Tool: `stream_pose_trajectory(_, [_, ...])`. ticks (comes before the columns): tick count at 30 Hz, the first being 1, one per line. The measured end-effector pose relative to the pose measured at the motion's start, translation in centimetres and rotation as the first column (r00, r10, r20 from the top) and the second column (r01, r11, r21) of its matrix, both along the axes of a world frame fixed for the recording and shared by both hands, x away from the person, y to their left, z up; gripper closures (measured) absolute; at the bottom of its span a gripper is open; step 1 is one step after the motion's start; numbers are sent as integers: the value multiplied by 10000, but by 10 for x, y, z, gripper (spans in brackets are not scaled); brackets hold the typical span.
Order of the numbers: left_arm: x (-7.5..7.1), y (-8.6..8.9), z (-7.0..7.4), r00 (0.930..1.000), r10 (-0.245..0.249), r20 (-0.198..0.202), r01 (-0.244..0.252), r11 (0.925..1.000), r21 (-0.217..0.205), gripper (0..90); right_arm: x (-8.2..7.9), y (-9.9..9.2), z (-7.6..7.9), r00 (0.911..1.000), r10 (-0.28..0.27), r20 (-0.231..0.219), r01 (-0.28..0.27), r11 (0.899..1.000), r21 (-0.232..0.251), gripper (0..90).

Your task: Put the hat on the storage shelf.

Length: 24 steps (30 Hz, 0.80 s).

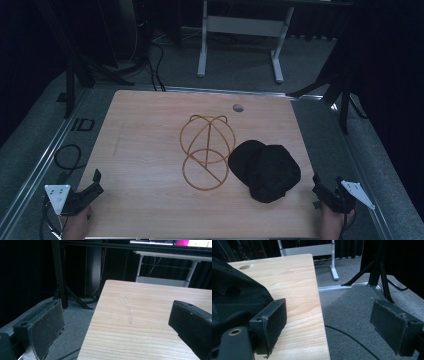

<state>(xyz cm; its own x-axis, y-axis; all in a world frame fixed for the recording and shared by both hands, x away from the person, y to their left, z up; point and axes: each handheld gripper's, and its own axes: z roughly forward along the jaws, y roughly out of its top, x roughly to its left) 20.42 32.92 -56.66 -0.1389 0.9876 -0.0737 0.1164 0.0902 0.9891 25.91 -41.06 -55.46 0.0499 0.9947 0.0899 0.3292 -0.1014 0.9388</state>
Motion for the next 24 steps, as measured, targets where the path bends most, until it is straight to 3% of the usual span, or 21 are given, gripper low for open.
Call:
stream_pose_trajectory(8, [0,0,0,10000,13,-24,-13,10000,26,5,2,-3,1,9983,568,-163,-566,9983,116,135])
stream_pose_trajectory(9, [1,0,0,10000,-11,-31,11,10000,25,5,2,-6,8,9942,1064,-139,-1057,9935,424,135])
stream_pose_trajectory(10, [1,0,0,10000,-7,-36,7,10000,25,5,2,-6,8,9942,1064,-139,-1057,9935,424,135])
stream_pose_trajectory(11, [1,0,0,10000,-22,-28,22,10000,26,5,0,-7,18,9916,1295,40,-1295,9912,288,135])
stream_pose_trajectory(13, [1,0,0,10000,-32,-23,32,10000,30,5,-1,-7,22,9894,1445,122,-1448,9891,272,134])
stream_pose_trajectory(14, [1,0,0,10000,-29,-24,29,10000,40,5,-3,-5,35,9803,1960,261,-1962,9806,46,133])
stream_pose_trajectory(15, [1,-1,0,10000,-12,-32,12,10000,43,5,-3,-5,35,9803,1960,261,-1962,9806,46,133])
stream_pose_trajectory(16, [1,-1,0,10000,-29,-28,30,10000,45,5,-4,-3,45,9685,2464,351,-2457,9691,-231,129])
stream_pose_trajectory(17, [1,0,0,10000,-49,-22,49,10000,45,5,-4,-3,45,9685,2464,351,-2457,9691,-231,129])
stream_pose_trajectory(19, [0,0,0,10000,-25,-2,25,10000,26,5,-3,0,54,9507,3060,496,-3033,9512,-563,126])
stream_pose_trajectory(20, [0,0,0,10000,-42,-8,42,10000,-12,5,-2,1,58,9379,3437,472,-3414,9385,-515,126])
stream_pose_trajectory(21, [0,0,0,10000,-39,-18,39,10000,-17,5,1,3,65,9119,4087,371,-4070,9123,-455,125])
stream_pose_trajectory(22, [0,0,0,10000,-39,-18,39,10000,-17,5,1,3,65,9119,4087,371,-4070,9123,-455,125])
stream_pose_trajectory(24, [0,0,0,10000,-56,-30,56,10000,5,5,3,7,71,8800,4738,336,-4724,8804,-418,125])
